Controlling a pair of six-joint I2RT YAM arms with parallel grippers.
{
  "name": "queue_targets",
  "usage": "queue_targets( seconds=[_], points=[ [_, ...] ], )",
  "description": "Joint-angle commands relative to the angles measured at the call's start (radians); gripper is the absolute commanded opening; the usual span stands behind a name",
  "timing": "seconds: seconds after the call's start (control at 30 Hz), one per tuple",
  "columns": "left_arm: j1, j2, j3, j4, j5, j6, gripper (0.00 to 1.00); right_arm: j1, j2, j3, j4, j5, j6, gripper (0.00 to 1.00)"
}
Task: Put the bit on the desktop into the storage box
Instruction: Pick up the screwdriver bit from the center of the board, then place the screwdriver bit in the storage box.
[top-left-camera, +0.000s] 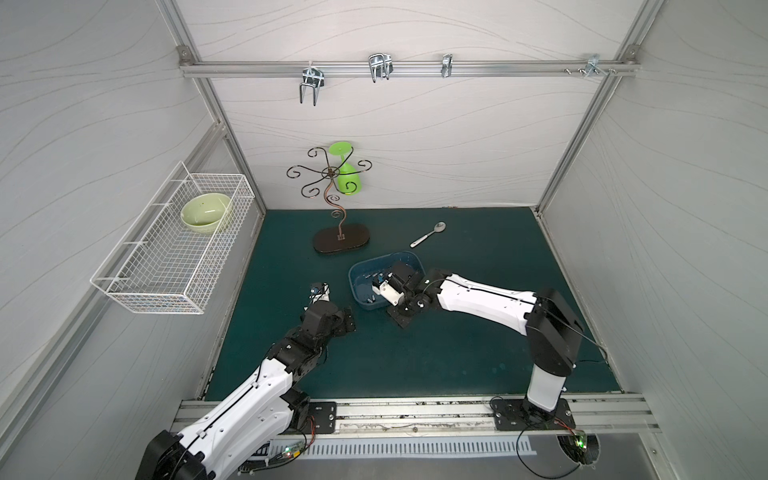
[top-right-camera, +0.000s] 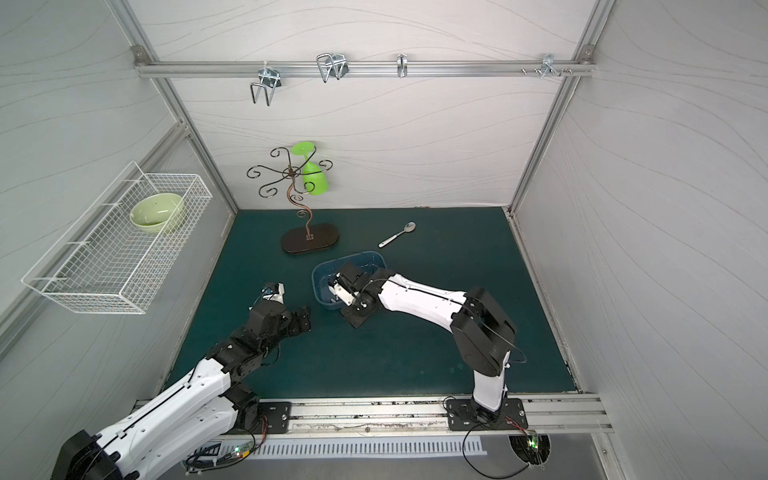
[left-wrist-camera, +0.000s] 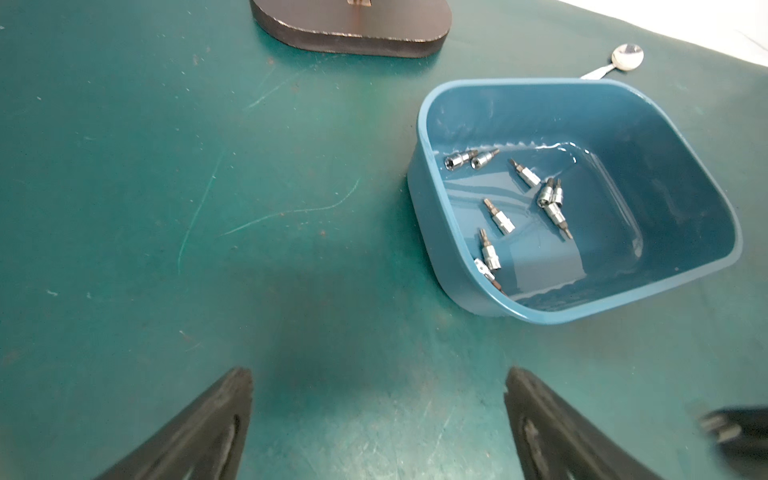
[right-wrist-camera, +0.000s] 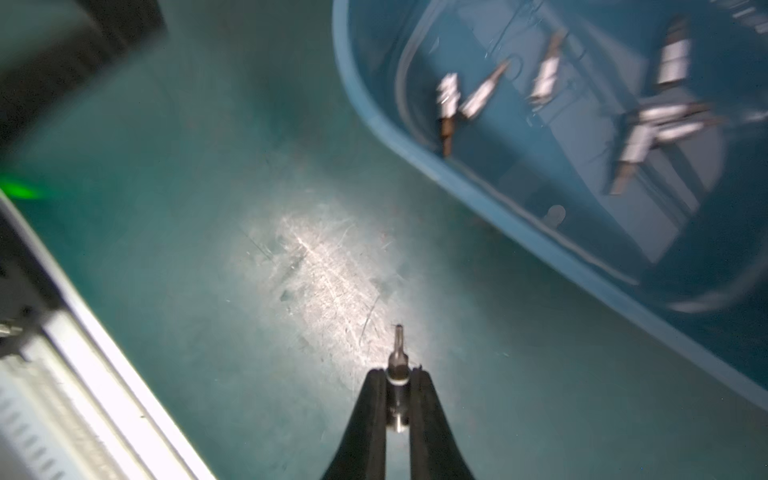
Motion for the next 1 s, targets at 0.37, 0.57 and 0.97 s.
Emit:
queue_targets(
  seconds=[0.37,0.57,0.97],
  points=[
    [0.178,0.003,0.016,0.025,0.254,-0.021,0.99,-0.156,0.103,0.162,0.152,0.012,0.092,0.10],
    [0.186,0.018,0.017,0.027,0.253,-0.021,0.99,-0.180,0.227,0.262,0.176,0.006,0.116,0.11],
    [0.190,-0.002,-0.005,0.052,0.256,-0.022,0.99,-0.203,0.116,0.181,0.195,0.038,0.114,0.54]
  ],
)
